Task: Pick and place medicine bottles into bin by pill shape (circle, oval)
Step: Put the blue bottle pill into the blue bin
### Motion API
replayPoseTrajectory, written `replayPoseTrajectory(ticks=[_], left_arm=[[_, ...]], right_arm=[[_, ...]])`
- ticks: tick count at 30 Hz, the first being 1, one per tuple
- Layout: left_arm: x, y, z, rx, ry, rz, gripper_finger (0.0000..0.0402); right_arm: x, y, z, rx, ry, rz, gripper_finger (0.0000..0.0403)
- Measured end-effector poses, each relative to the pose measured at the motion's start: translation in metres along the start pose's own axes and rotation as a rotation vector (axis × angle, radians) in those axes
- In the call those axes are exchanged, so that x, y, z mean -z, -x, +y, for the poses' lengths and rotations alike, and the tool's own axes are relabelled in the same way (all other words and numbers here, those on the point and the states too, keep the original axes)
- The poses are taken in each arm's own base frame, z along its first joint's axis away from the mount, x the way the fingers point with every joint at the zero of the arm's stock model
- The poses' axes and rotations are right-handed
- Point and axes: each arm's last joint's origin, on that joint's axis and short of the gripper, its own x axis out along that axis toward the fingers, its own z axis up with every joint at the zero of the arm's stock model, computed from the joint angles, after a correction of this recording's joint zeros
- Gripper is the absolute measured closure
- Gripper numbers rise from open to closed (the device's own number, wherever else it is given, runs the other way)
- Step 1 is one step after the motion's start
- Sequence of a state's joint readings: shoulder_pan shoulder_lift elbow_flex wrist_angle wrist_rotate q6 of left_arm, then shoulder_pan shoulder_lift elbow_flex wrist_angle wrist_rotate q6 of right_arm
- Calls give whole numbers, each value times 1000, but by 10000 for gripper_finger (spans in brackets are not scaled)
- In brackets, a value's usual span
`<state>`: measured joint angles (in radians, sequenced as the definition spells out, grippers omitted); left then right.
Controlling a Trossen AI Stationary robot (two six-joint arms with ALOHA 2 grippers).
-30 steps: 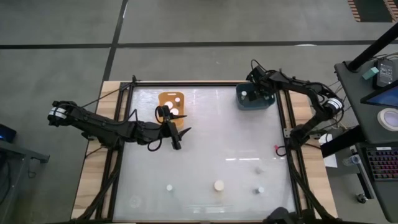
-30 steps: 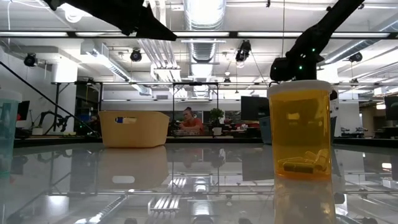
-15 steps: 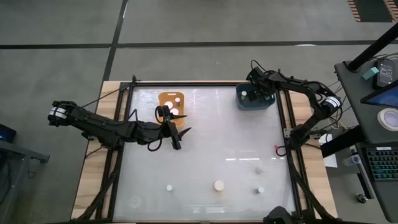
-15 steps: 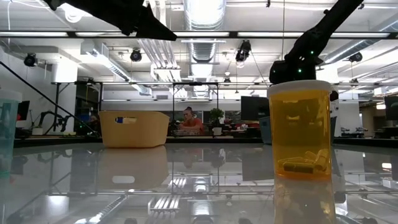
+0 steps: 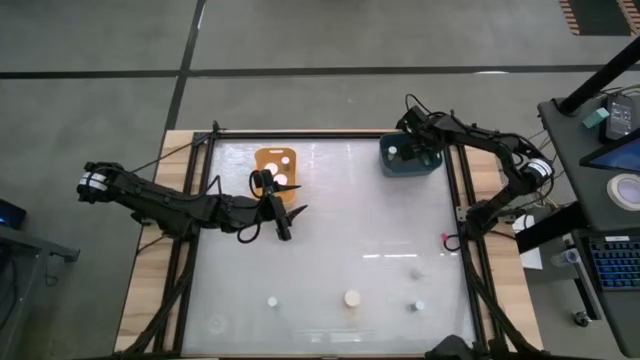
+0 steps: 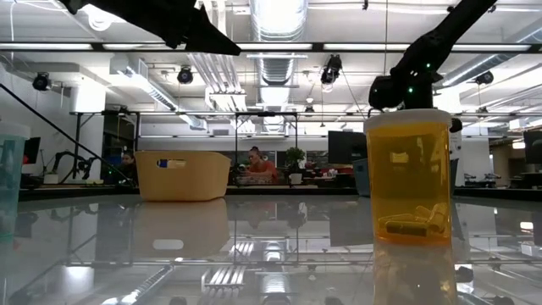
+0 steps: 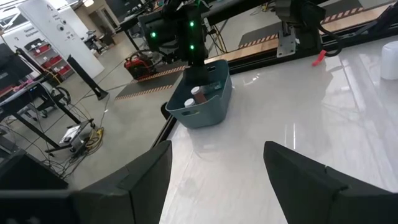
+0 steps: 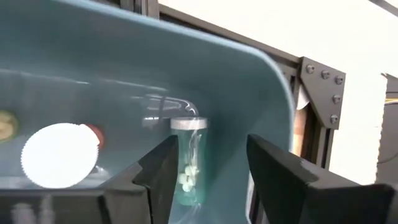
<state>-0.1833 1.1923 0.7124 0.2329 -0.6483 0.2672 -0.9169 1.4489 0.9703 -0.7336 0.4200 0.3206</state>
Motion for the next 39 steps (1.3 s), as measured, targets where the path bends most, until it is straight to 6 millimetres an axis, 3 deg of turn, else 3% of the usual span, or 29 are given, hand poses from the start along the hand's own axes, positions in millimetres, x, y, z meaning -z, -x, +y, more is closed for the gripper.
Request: replayPoseTrajectory(ticks=[5, 11, 24, 31, 39], left_arm=[[0, 0, 0, 0, 25, -1, 163], [0, 0, 0, 1, 63, -1, 163], [-6, 3, -3, 55, 183, -49, 163], [-22, 11, -10, 96, 224, -131, 163], [-36, 22, -18, 149, 289, -190, 163]], right_arm=[[3, 22, -6, -53, -12, -42, 225], [14, 63, -4, -189, 4, -158, 227], [73, 144, 10, -490, 174, -458, 236], [106, 162, 16, -669, 293, -619, 238], [132, 158, 23, -791, 365, -713, 239]])
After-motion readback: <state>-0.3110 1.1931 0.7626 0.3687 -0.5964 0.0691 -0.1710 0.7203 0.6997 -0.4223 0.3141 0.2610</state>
